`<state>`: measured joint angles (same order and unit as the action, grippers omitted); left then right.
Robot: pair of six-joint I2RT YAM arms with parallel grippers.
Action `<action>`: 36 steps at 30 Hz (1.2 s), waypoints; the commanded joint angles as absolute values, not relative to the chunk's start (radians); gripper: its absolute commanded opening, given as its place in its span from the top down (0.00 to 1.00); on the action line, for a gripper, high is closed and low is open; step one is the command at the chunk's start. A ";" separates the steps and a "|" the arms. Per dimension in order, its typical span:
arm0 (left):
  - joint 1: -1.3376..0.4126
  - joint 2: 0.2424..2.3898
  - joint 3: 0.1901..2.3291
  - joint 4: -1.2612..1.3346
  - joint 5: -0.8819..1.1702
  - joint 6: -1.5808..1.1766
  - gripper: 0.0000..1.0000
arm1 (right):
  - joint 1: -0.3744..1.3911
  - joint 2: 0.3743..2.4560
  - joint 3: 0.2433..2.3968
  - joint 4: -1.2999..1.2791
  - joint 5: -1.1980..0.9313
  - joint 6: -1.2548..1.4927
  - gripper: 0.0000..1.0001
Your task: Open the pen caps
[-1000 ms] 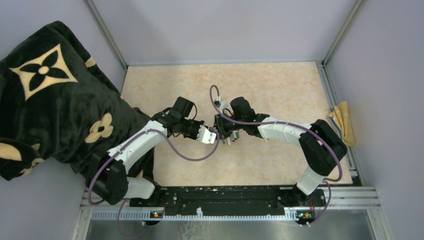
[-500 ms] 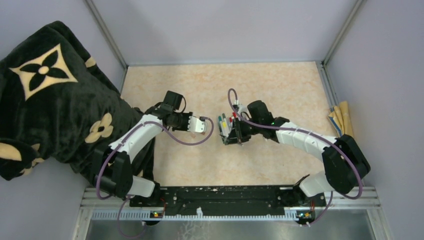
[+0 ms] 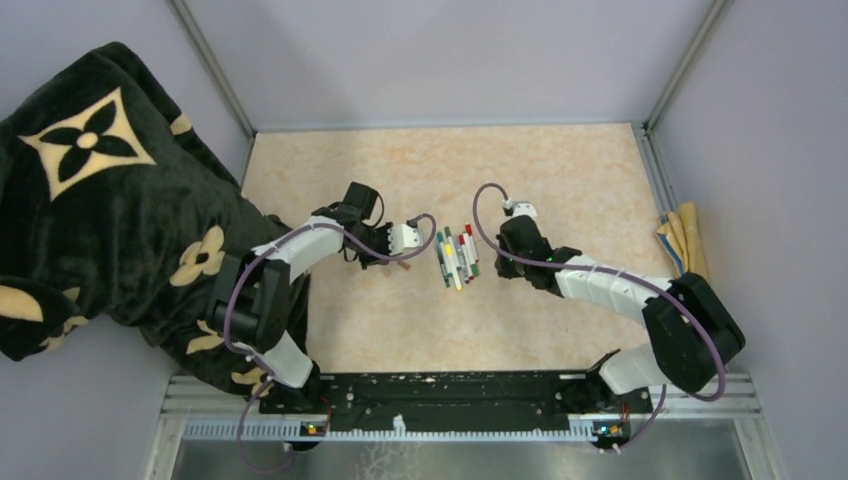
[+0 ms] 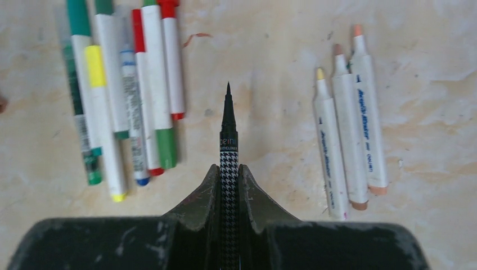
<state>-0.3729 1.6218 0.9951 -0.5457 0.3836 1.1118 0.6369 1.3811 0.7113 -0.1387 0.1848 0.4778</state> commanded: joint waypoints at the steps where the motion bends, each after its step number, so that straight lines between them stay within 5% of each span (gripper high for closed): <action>1: -0.364 1.665 1.022 -0.500 0.400 1.028 1.00 | 0.626 1.460 0.722 -0.053 0.399 0.489 1.00; 5: -0.364 1.683 1.026 -0.493 0.399 1.018 0.96 | 0.625 1.517 0.726 -0.029 0.417 0.488 1.00; 12: -0.364 1.718 1.015 -0.492 0.357 1.017 0.89 | 0.600 1.552 0.708 -0.008 0.379 0.505 0.77; 21: -0.362 1.700 1.012 -0.452 0.358 0.986 0.52 | 0.570 1.523 0.700 -0.008 0.319 0.519 0.75; 36: -0.268 1.649 1.224 -0.606 0.530 0.894 0.49 | 0.540 1.347 0.723 -0.093 0.299 0.447 0.80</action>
<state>-0.3119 1.6955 1.1427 -0.5335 0.4252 0.9466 0.5510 1.4170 0.7006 -0.0601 0.3126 0.4892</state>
